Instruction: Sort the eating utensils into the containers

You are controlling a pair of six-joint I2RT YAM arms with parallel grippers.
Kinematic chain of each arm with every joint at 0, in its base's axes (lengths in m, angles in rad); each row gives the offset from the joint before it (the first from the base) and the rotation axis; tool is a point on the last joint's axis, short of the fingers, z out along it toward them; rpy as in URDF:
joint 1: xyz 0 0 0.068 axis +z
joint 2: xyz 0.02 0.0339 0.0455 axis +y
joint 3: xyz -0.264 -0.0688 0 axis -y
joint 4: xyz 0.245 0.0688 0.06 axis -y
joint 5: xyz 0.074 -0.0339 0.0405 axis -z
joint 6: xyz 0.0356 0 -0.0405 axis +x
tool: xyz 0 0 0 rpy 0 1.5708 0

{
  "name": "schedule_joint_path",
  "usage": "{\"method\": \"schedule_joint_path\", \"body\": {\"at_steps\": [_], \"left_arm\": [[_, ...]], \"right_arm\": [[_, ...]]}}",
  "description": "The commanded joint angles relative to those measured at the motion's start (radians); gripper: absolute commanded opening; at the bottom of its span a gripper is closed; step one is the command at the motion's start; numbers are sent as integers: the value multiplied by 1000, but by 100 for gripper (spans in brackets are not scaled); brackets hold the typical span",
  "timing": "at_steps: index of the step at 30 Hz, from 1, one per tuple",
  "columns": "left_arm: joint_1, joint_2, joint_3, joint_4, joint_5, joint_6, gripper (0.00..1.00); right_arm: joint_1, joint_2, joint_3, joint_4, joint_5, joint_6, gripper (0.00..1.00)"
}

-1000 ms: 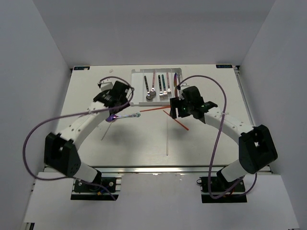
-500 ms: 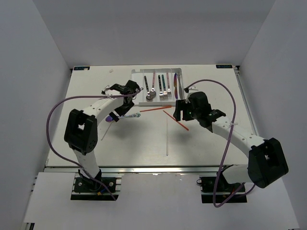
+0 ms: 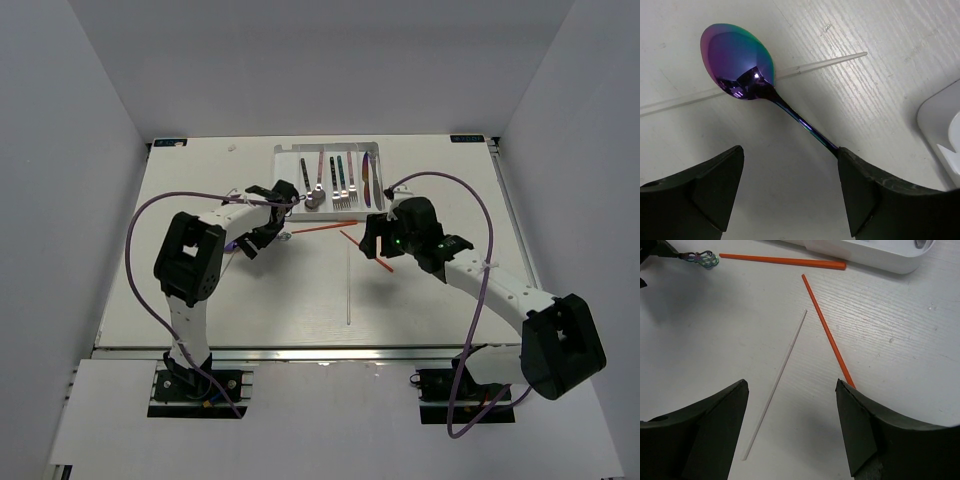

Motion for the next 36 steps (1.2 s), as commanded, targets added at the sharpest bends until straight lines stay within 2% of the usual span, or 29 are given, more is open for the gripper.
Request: {"method": "schedule_joint_path", "body": {"at_steps": [1,10,18,28,33,36], "left_arm": [[1,-37,-29,28,-156,-398,84],[19,-50,-51,81,-120,-354,80],[21,-135,-54,97,-125,-320,84],[36,-58,-26,101,-137,-320,86],[42,-25,-26,99,-134,-325,83],[48,-6,-35,113,-133,-320,76]], "right_arm": [[-4,-22,-2,51,-13,0,76],[-4,1,-12,84,-48,6,75],[-4,15,-9,87,-56,6,75],[-4,19,-8,87,-60,1,75],[-4,30,-6,90,-68,1,75],[-4,32,-8,90,-69,-2,75]]}}
